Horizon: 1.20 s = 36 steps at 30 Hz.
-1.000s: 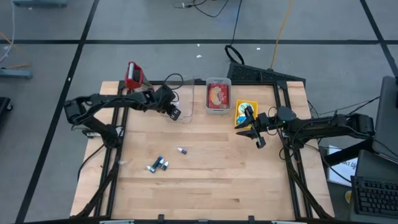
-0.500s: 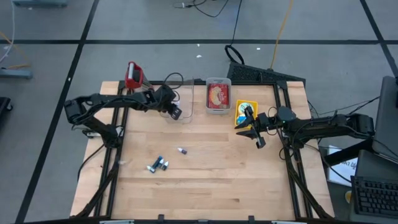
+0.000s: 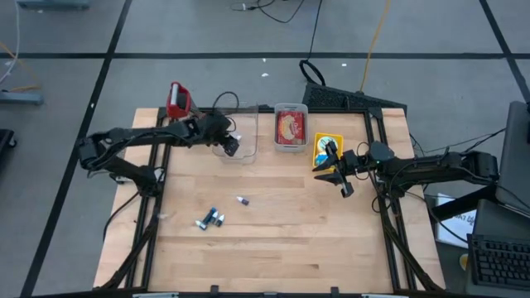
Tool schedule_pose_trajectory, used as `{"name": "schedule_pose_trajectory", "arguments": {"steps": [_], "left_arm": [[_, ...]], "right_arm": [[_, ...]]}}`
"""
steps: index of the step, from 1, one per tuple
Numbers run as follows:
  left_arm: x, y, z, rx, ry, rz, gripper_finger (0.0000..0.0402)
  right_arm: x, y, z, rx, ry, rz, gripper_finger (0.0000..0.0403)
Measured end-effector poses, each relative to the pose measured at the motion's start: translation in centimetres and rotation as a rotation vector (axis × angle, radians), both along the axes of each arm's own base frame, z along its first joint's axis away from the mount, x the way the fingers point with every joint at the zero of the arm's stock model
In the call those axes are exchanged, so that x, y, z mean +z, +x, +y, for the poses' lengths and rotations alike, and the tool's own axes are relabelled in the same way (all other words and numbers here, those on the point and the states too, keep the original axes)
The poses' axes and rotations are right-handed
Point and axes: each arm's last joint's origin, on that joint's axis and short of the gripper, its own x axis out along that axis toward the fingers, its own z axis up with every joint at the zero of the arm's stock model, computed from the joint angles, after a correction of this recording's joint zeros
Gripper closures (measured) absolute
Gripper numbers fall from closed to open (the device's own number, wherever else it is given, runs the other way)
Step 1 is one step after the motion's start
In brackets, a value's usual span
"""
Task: Pick & Place Food Item
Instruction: Put the black food coloring into the transparent bin
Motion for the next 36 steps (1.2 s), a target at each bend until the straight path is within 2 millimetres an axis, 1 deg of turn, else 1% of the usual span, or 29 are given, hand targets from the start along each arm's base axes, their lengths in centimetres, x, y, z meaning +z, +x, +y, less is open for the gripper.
{"name": "schedule_pose_trajectory", "arguments": {"steps": [4,9,12,15,19,23,26,30,36], "left_arm": [[2.8,-1.4,-1.6,-0.044,0.006,-0.073,0.0182],[5.6,-3.8,-4.6,-0.125,-0.108,-0.176,0.0187],[6.6,-4.9,-6.6,-0.166,-0.168,-0.204,0.0189],[7.2,-5.6,-8.4,-0.213,-0.206,-0.223,0.0188],[8.1,-5.9,-10.4,-0.259,-0.172,-0.265,0.0186],[8.4,-5.6,-12.4,-0.292,-0.092,-0.284,0.0186],[8.3,-5.3,-14.1,-0.370,-0.100,-0.283,0.0185],[7.6,-4.9,-16.6,-0.475,-0.203,-0.247,0.0186],[6.1,-4.5,-20.6,-0.517,-0.354,-0.158,0.0185]], "right_arm": [[0.0,0.0,0.0,0.000,0.000,0.001,0.0303],[-0.1,0.0,0.0,0.000,0.002,0.007,0.0303],[-0.1,0.0,0.0,0.000,0.002,0.007,0.0303],[-0.1,0.0,0.1,0.002,0.002,0.007,0.0303],[-0.3,0.3,0.5,-0.034,0.020,0.020,0.0303],[-0.5,0.6,0.6,-0.094,0.022,0.031,0.0303],[-0.7,0.7,0.6,-0.094,0.024,0.039,0.0303],[-0.8,0.7,0.6,-0.094,0.025,0.046,0.0303],[-0.8,0.7,0.6,-0.094,0.022,0.045,0.0303]]}}
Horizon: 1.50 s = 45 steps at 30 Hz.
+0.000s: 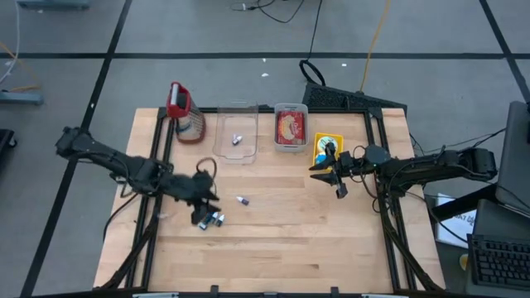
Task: Pick & Place Food Item
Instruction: Put the black food coloring into the transparent bin
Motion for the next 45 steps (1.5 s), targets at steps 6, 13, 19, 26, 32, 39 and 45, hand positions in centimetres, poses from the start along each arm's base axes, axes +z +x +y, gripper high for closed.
{"name": "schedule_pose_trajectory", "arguments": {"steps": [6,13,19,26,32,39,45], "left_arm": [[-2.4,0.2,-3.8,-0.002,-0.076,0.158,0.0186],[-6.0,-0.1,-7.4,0.089,-0.149,0.397,0.0186],[-8.6,-1.2,-7.9,0.524,-0.246,0.657,0.0186],[-10.6,-1.1,-7.8,0.821,-0.248,0.717,0.0186],[-11.9,-0.3,-7.4,0.869,-0.211,0.736,0.0186],[-12.3,0.5,-6.6,0.804,-0.162,0.756,0.0186],[-12.3,1.0,-5.8,0.772,-0.135,0.761,0.0186]], "right_arm": [[0.0,0.0,0.0,0.000,0.000,0.000,0.0303],[0.0,0.0,0.0,0.000,-0.003,0.000,0.0303],[0.0,0.0,0.0,-0.002,-0.023,-0.003,0.0303],[0.0,0.0,0.0,-0.002,-0.023,-0.003,0.0303],[0.0,0.0,0.0,-0.002,-0.023,-0.003,0.0303],[0.0,0.0,0.0,-0.002,-0.023,-0.003,0.0303],[0.0,0.0,0.0,-0.002,-0.019,-0.003,0.0303]]}}
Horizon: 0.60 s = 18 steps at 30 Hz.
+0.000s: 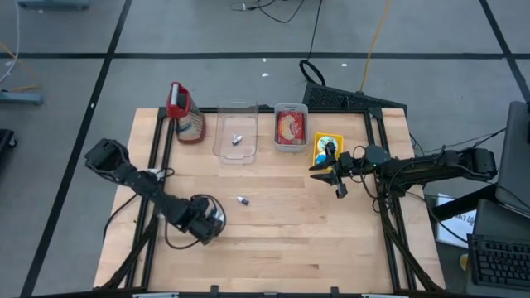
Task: Pick & Place Food Item
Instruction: Put the black food coloring into the transparent bin
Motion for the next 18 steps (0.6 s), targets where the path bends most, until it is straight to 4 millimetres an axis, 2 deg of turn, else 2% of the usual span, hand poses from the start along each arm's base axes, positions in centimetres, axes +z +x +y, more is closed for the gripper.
{"name": "schedule_pose_trajectory", "arguments": {"steps": [8,18], "left_arm": [[0.0,0.0,0.5,-0.020,-0.058,0.068,0.0186],[0.0,-0.8,0.4,0.167,-0.134,0.205,0.0186]], "right_arm": [[0.0,0.0,0.0,0.000,0.000,0.000,0.0303],[0.0,0.0,0.0,0.000,0.000,0.000,0.0303]]}}
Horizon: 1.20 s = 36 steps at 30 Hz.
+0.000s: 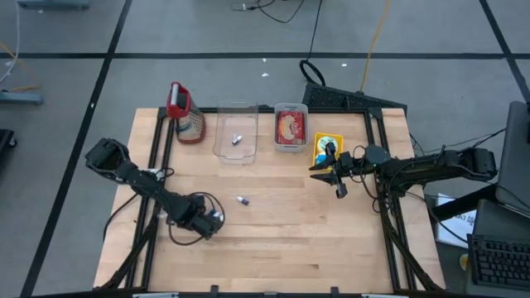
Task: Pick & Place Food Item
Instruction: Put the black food coloring into the transparent bin
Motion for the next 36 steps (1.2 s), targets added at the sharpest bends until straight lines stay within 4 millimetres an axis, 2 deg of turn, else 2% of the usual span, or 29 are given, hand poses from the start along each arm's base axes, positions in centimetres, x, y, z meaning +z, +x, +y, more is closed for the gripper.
{"name": "schedule_pose_trajectory", "arguments": {"steps": [5,8,17,24,28,36], "left_arm": [[0.0,-0.1,-0.2,0.032,0.000,0.003,0.0187],[0.0,0.0,-0.2,0.033,-0.001,-0.001,0.0200],[0.0,0.0,-0.2,0.001,0.000,-0.015,0.0296],[0.1,0.0,-0.1,-0.103,-0.019,-0.015,0.0349],[0.9,-0.3,0.1,-0.128,-0.012,-0.065,0.0354],[3.7,-0.5,1.0,-0.136,0.094,-0.292,0.0354]], "right_arm": [[0.0,0.0,0.0,0.000,-0.003,-0.001,0.0303],[0.0,0.0,0.0,0.000,-0.003,0.000,0.0303],[0.0,0.0,0.0,0.003,-0.004,0.000,0.0303],[0.0,0.0,0.0,0.003,-0.004,0.000,0.0303],[0.0,0.0,0.0,0.003,-0.003,0.000,0.0303],[0.0,0.0,0.0,0.003,0.003,0.001,0.0303]]}}
